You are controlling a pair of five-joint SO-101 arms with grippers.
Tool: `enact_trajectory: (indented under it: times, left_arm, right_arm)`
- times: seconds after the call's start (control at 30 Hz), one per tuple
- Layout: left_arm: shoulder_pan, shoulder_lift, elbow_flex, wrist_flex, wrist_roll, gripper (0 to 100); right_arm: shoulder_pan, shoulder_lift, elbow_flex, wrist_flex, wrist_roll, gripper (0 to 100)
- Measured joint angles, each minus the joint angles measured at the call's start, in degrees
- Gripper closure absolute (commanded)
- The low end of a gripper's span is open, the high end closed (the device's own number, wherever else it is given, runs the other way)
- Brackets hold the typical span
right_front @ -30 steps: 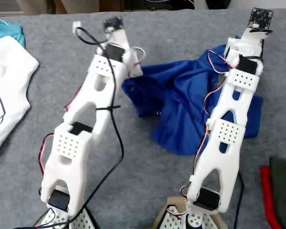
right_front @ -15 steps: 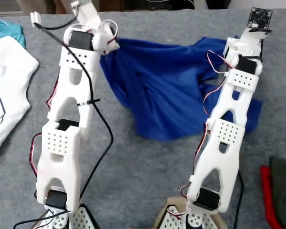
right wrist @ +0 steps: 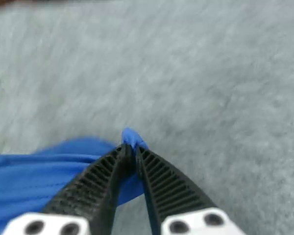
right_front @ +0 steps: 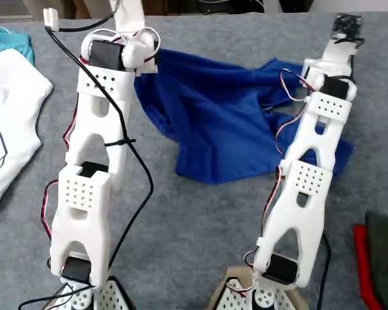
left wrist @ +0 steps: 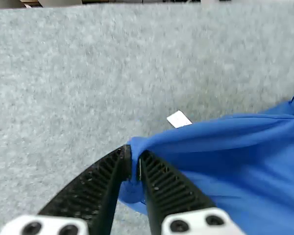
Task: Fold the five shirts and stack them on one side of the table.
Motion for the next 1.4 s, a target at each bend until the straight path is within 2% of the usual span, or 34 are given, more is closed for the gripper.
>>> enact_trajectory:
  times: [0.17,0.3,0.43,0.63,0.83,1.03,1.23,1.4]
  left_arm:
    - [0.4,0.0,-6.9,2.2,-0.1,98]
    - [3.1,-1.2,-16.0,7.2,-3.4,98]
    - [3.6,-9.1,-16.6,11.9,-10.7,98]
    - [3.3,-27.0,-13.1,12.7,-13.3,98]
    - [3.3,-46.7,1.3,12.7,-13.3,98]
    - [3.3,-68.4,25.2,12.7,-13.4,98]
    - [2.9,-90.4,50.4,12.7,-16.9,98]
    - [2.7,-105.3,63.5,12.7,-17.1,98]
  right_arm:
    - [-5.3,-13.6,0.0,13.7,12.4,99.3]
    - [-8.3,-26.4,-0.1,24.2,15.5,99.3]
    - [-10.3,-35.3,-0.4,23.1,16.3,99.3]
    - [-11.1,-51.7,-0.4,22.9,16.4,99.3]
    - [-11.2,-68.3,-0.4,23.1,16.4,99.3]
    - [-11.3,-81.8,-1.0,29.5,16.4,99.3]
    - [-11.3,-92.5,-1.8,34.0,16.4,99.3]
    - [-10.8,-98.3,-2.5,34.8,16.4,99.3]
